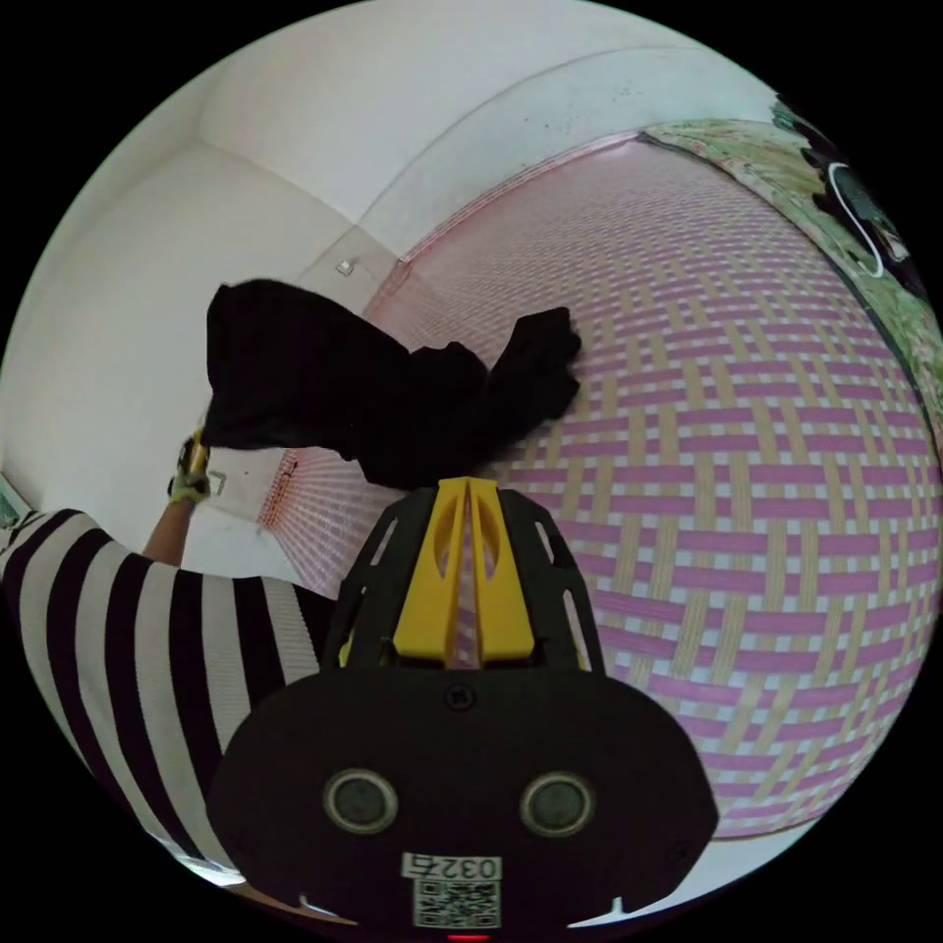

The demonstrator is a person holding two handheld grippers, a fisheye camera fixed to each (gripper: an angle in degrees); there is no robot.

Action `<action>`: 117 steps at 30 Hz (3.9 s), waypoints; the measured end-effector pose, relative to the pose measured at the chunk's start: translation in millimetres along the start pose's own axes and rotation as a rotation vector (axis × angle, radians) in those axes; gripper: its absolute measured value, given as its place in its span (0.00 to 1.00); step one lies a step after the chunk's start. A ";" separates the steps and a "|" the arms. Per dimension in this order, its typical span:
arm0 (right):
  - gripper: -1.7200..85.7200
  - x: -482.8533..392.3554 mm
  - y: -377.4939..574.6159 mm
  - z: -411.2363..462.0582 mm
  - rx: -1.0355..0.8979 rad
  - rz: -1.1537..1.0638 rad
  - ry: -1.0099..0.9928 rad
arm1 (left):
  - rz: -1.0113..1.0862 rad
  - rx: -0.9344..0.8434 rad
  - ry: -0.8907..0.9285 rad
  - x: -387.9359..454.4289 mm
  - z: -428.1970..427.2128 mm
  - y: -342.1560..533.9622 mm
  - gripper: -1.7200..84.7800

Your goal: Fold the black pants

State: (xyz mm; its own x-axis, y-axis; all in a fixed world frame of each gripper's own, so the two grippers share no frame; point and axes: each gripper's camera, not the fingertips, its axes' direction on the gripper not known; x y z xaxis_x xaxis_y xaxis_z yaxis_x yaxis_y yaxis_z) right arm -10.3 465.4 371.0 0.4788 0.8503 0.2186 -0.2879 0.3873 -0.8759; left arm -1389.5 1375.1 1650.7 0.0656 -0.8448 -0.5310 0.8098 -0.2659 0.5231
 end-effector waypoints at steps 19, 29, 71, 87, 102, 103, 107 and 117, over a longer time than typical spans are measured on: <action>0.13 37.4 -176.0 56.5 -0.111 0.500 -0.104 | -0.357 -0.033 -0.103 -16.7 -248.0 8.2 0.03; 0.13 37.6 -244.7 57.1 -0.141 0.580 0.081 | -0.271 0.041 0.123 98.1 -299.6 -59.0 0.03; 0.04 53.7 54.7 -251.4 0.033 0.699 -0.084 | -0.298 -0.598 -0.184 184.1 -356.0 -51.2 0.04; 0.12 35.0 -19.6 -228.1 -0.222 0.382 0.200 | -0.401 -0.342 -0.590 134.3 -342.0 -22.6 0.05; 0.10 48.8 -11.4 -258.5 -0.287 0.357 0.055 | 0.057 -0.559 -0.309 179.6 -192.1 69.4 0.01; 0.10 49.6 -11.4 -261.8 -0.296 0.361 0.053 | 0.063 -0.607 -0.289 177.3 -173.0 82.0 0.01; 0.09 43.9 -11.9 -279.5 -0.315 0.335 0.108 | 0.059 -0.682 -0.205 169.7 -130.5 113.6 0.01; 0.09 64.5 -15.0 -298.9 -0.318 0.364 -0.079 | 0.048 -0.815 -0.101 143.4 -76.6 148.6 0.01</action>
State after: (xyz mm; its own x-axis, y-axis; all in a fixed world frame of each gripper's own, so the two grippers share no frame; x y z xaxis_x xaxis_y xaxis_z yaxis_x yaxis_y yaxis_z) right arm 272.9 407.9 269.7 0.3265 0.9394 -0.1046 -0.1515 -0.0572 -0.9868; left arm -1215.1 1250.0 1601.1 0.0898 -0.8947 -0.4376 0.9793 0.1594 -0.1249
